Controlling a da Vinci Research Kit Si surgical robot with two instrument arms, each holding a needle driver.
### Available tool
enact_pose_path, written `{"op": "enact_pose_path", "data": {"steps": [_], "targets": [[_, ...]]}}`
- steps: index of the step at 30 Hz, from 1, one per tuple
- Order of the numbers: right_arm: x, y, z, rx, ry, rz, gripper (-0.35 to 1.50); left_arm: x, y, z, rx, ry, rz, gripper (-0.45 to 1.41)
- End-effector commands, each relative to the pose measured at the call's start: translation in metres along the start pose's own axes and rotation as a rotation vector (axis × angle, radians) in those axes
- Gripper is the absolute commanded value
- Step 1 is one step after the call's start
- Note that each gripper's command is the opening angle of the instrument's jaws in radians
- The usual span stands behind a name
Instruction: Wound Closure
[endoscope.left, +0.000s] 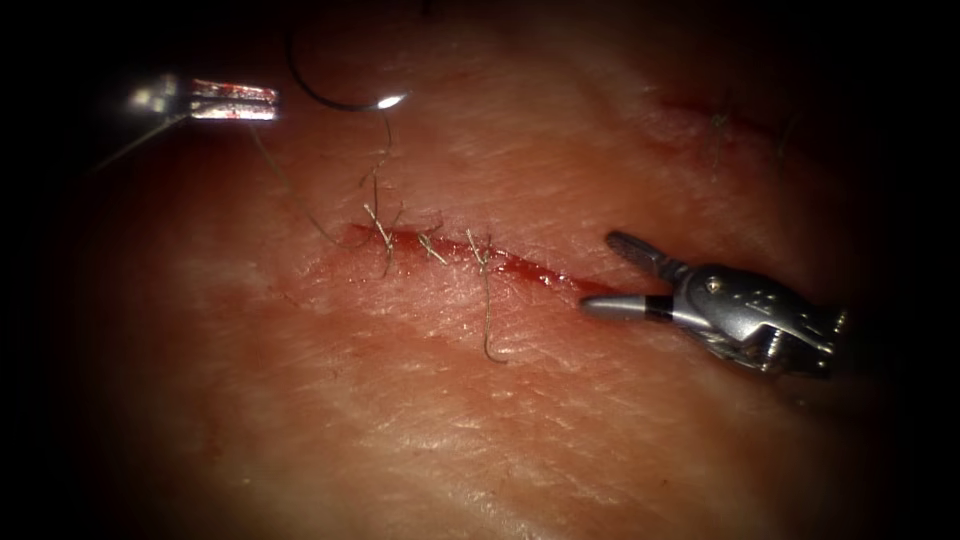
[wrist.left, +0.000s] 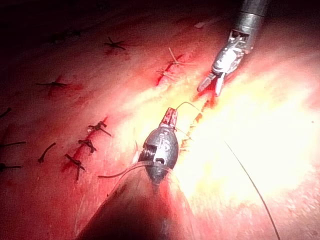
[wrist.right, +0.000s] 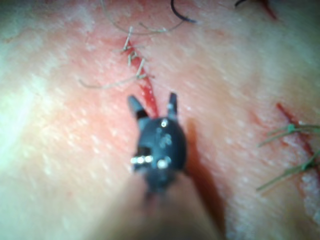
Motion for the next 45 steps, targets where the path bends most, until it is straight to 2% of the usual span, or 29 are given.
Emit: {"op": "enact_pose_path", "data": {"steps": [1, 7, 8, 9, 10, 11, 15, 21, 23, 31, 34, 36, 39, 41, 45], "targets": [[-0.0009, -0.0004, 0.0007, 0.004, 0.0, 0.0, 1.48, 0.0001, 0.0014, 0.0004, -0.008, 0.014, -0.007, -0.45], [-0.0011, -0.0004, 0.0008, 0.011, -0.009, -0.004, 1.48, 0.0027, 0.0087, 0.0014, -0.071, 0.063, -0.088, -0.45], [-0.0011, -0.0004, 0.0008, 0.011, -0.009, -0.004, 1.48, 0.0031, 0.0092, 0.0017, -0.076, 0.064, -0.12, -0.32], [-0.0011, -0.0005, 0.0009, 0.014, -0.008, -0.004, 1.48, 0.0036, 0.0096, 0.0022, -0.09, 0.063, -0.169, 0.17], [-0.0012, -0.0006, 0.0009, 0.017, -0.007, -0.005, 1.48, 0.0038, 0.0097, 0.0025, -0.105, 0.059, -0.208, 0.51], [-0.0013, -0.0007, 0.0009, 0.02, -0.009, -0.006, 1.48, 0.0039, 0.0097, 0.003, -0.138, 0.041, -0.259, 1.04], [-0.0015, -0.0008, 0.0009, 0.024, -0.007, -0.008, 1.48, 0.0025, 0.0094, 0.0028, -0.24, -0.058, -0.315, 1.31], [-0.0016, -0.001, 0.0009, 0.027, -0.009, -0.01, 1.48, -0.0019, 0.0066, 0.0008, -0.355, -0.271, -0.28, 1.38], [-0.0016, -0.001, 0.0009, 0.028, -0.009, -0.01, 1.48, -0.0033, 0.0055, 0.0001, -0.356, -0.342, -0.26, 1.38], [-0.0022, -0.0012, 0.0005, 0.031, -0.013, -0.016, 1.48, -0.009, -0.0006, -0.0014, -0.176, -0.494, -0.219, 1.26], [-0.0024, -0.0013, 0.0002, 0.034, -0.012, -0.019, 1.48, -0.0096, -0.0027, -0.0017, -0.135, -0.533, -0.217, 1.23], [-0.0025, -0.0012, -0.0001, 0.036, -0.012, -0.02, 1.48, -0.0092, -0.0037, -0.0011, -0.089, -0.506, -0.218, 1.18], [-0.0026, -0.0011, -0.0003, 0.038, -0.012, -0.02, 1.46, -0.0081, -0.0037, 0.0018, -0.042, -0.37, -0.243, 1.06], [-0.0027, -0.0011, -0.0004, 0.038, -0.011, -0.021, 1.45, -0.007, -0.0024, 0.0047, -0.05, -0.276, -0.257, 1.06], [-0.003, -0.0015, -0.0006, 0.043, -0.009, -0.025, 1.45, -0.0054, 0.0007, 0.0104, -0.081, -0.216, -0.257, 1.08]]}}
